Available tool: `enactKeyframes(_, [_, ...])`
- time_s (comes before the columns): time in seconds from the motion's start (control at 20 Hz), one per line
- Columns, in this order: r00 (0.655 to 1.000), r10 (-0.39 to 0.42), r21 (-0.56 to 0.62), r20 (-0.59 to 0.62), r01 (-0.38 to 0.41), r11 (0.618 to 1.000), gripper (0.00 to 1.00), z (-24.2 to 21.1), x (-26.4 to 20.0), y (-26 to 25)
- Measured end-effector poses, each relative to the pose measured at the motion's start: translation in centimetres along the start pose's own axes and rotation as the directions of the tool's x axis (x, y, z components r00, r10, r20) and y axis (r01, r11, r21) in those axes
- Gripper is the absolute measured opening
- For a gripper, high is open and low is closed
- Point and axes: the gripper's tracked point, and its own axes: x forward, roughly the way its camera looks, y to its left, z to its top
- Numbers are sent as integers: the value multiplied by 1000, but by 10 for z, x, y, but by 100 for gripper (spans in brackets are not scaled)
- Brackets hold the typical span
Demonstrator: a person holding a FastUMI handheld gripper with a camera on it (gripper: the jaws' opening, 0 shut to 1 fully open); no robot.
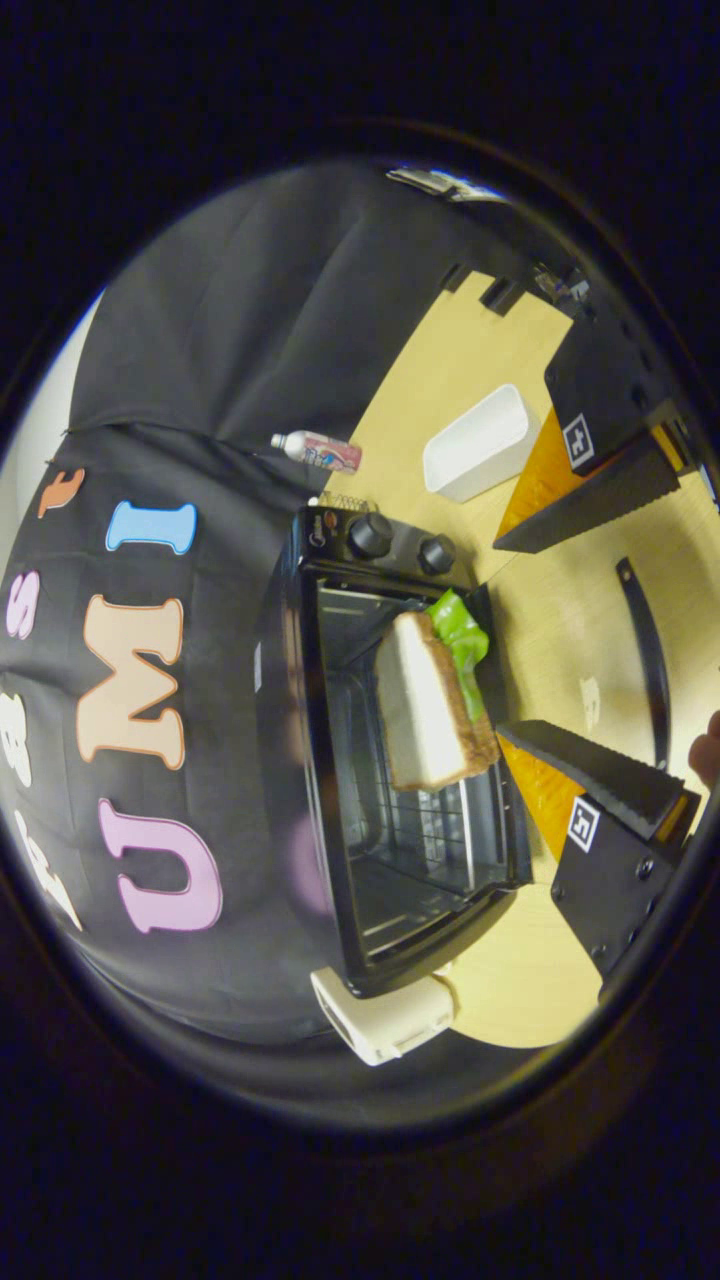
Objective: Open the toaster oven, put the food inside, and close the toaster oven door.
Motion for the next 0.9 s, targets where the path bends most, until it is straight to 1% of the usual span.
enactKeyframes(0.25, [997,5,-19,-79,-6,1000,100,-40,-31,-18])
enactKeyframes(0.35, [992,0,-50,-125,-6,999,100,-60,-40,-24])
enactKeyframes(0.4, [990,9,-64,-142,-19,998,100,-69,-44,-23])
enactKeyframes(0.5, [983,51,-77,-177,-65,995,100,-86,-45,-17])
enactKeyframes(0.65, [966,132,-65,-222,-150,987,100,-107,-45,2])
enactKeyframes(0.75, [951,162,-74,-263,-187,980,100,-121,-44,11])
enactKeyframes(0.9, [939,194,-94,-284,-229,969,100,-132,-37,20])
